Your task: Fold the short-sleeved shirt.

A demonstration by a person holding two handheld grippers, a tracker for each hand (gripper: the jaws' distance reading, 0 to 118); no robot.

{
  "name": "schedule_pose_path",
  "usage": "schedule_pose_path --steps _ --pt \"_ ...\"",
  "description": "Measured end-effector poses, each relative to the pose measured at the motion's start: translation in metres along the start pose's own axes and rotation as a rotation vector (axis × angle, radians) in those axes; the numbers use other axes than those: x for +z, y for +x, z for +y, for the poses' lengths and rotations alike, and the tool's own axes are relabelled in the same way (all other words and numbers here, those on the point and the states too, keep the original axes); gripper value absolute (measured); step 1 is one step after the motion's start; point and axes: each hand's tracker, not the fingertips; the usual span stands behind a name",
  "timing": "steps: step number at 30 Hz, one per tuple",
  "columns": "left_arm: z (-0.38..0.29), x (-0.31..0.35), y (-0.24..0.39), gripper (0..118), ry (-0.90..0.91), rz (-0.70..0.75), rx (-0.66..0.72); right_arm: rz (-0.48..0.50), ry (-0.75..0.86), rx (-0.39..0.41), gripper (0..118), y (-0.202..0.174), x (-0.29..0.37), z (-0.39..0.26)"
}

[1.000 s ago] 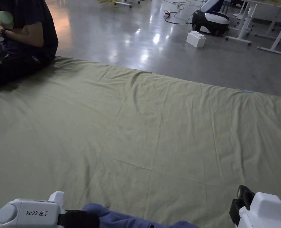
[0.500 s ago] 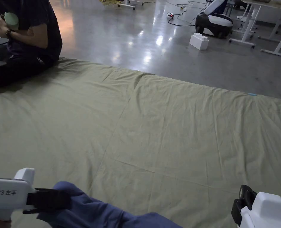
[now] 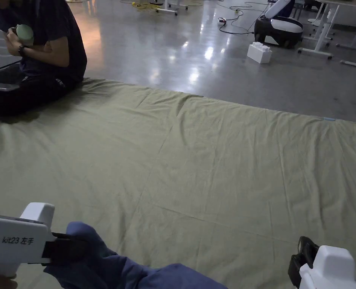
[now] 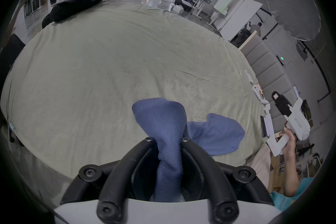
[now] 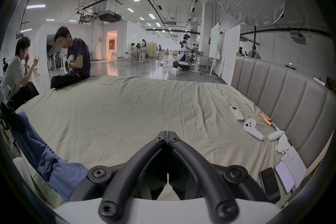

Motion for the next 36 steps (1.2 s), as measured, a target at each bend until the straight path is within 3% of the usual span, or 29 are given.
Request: schedule_pose_path --steps 10,19,29,36 --pt "0.000 -0.012 0.052 16 -0.023 -0.067 -0.006 -0.012 -0.011 -0.015 1 0.009 0.001 -0.007" --pt "-0.017 -0.070 0.108 16 -0.046 -0.170 0.057 -0.018 -0.026 -0.029 1 0.014 0.003 -0.016" --pt "-0.053 -0.167 0.180 16 -0.152 -0.105 -0.015 -0.040 -0.033 -0.045 1 0.024 0.010 -0.022" --pt "-0.058 -0.180 0.191 17 -0.155 -0.061 -0.037 -0.055 -0.046 -0.058 1 0.030 0.013 -0.028"
